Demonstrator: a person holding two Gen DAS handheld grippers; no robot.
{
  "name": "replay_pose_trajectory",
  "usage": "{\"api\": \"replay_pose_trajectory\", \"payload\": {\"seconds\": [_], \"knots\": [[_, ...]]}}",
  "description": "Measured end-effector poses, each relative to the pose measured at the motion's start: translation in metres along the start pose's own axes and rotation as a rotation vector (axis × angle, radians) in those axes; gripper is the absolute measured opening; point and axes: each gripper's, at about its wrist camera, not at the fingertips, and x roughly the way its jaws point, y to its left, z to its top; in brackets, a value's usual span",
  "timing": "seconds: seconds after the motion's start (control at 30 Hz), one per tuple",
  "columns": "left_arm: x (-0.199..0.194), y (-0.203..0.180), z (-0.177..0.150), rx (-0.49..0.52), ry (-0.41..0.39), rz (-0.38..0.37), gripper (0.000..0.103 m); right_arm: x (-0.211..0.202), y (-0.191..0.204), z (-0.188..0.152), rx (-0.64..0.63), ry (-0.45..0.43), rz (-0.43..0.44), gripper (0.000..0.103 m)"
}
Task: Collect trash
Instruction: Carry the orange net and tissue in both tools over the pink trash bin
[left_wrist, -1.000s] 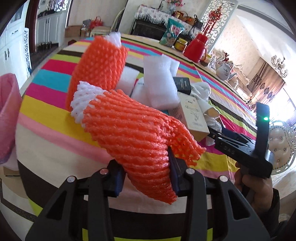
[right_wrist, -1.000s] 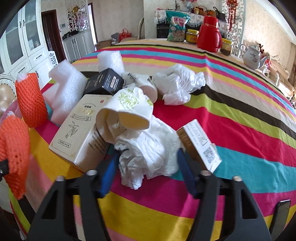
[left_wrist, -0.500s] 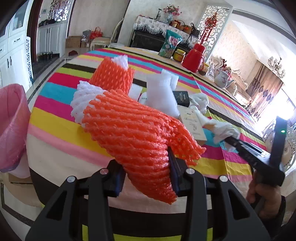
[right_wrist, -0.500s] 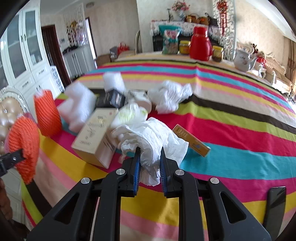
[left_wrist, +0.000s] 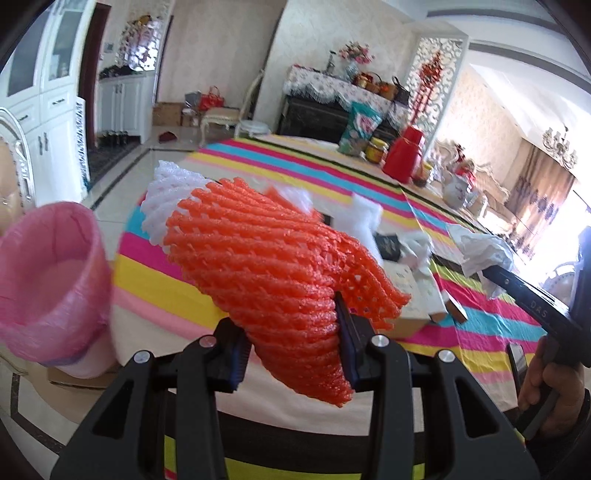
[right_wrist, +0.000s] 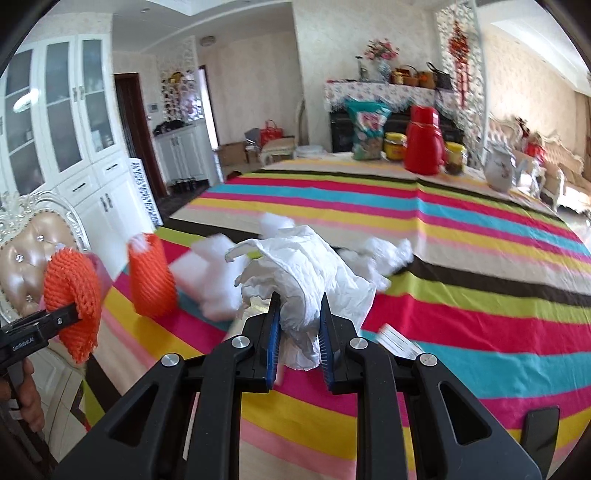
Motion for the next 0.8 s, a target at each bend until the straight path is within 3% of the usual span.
{"api": "replay_pose_trajectory", "payload": {"seconds": [0.4,0.8], "knots": [[-0.059,0.102,0.047,-0.059,-0.151,0.187,0.039,0.020,0.102,0.048,-0.100,-0.069,0.161,0.020],[-0.085,0.215,0.072,-0.142,-0.170,0.323,0.040,0.056,0.242,0.073,-0.250,-0.073,0.354,0.020]]}}
